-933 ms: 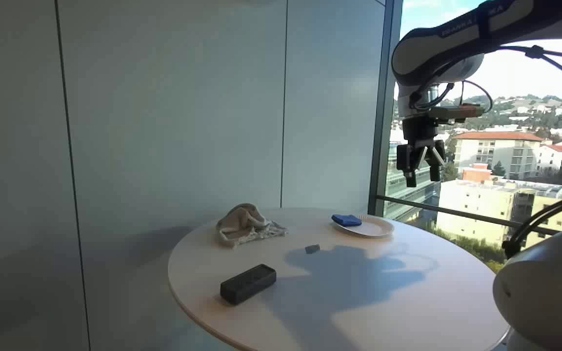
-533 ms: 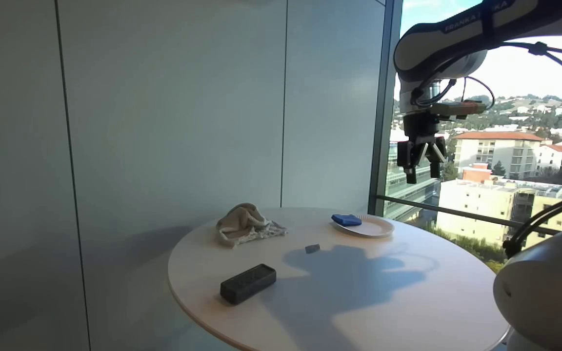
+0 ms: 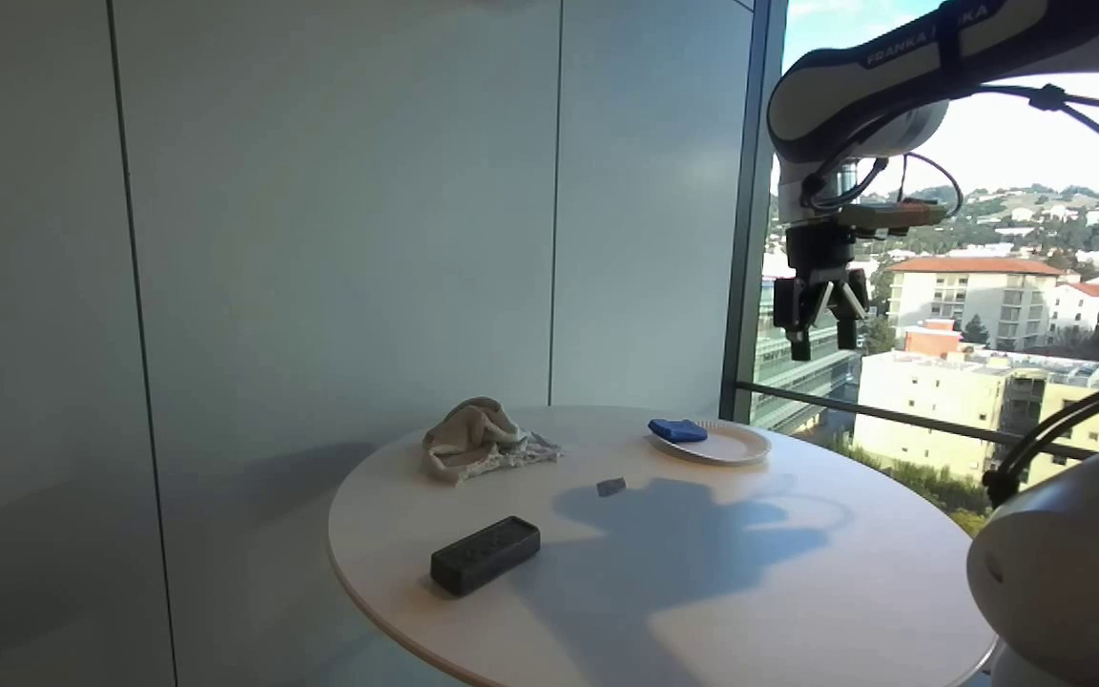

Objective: Wipe a small part of the table using the towel

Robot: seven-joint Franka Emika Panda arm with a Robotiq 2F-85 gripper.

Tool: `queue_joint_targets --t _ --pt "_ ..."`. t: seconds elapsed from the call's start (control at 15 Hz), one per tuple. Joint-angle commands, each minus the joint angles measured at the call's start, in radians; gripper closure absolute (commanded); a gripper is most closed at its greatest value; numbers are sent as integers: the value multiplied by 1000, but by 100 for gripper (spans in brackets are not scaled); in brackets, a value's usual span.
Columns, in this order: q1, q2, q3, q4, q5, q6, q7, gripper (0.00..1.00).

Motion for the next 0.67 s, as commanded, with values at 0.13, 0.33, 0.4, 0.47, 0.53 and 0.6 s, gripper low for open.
queue_joint_targets --t 0.13,0.33,0.4,0.47,0.53,0.6 --pt "55 124 -31 130 -7 99 -63 0" --pt "69 217 -29 213 -24 165 -110 0" --pt "73 257 -33 248 -15 177 -124 0" --pt "77 304 -34 292 -15 192 -145 0" --pt "80 335 -36 324 -5 203 -165 0" --pt "85 378 -33 370 -8 216 -187 0"
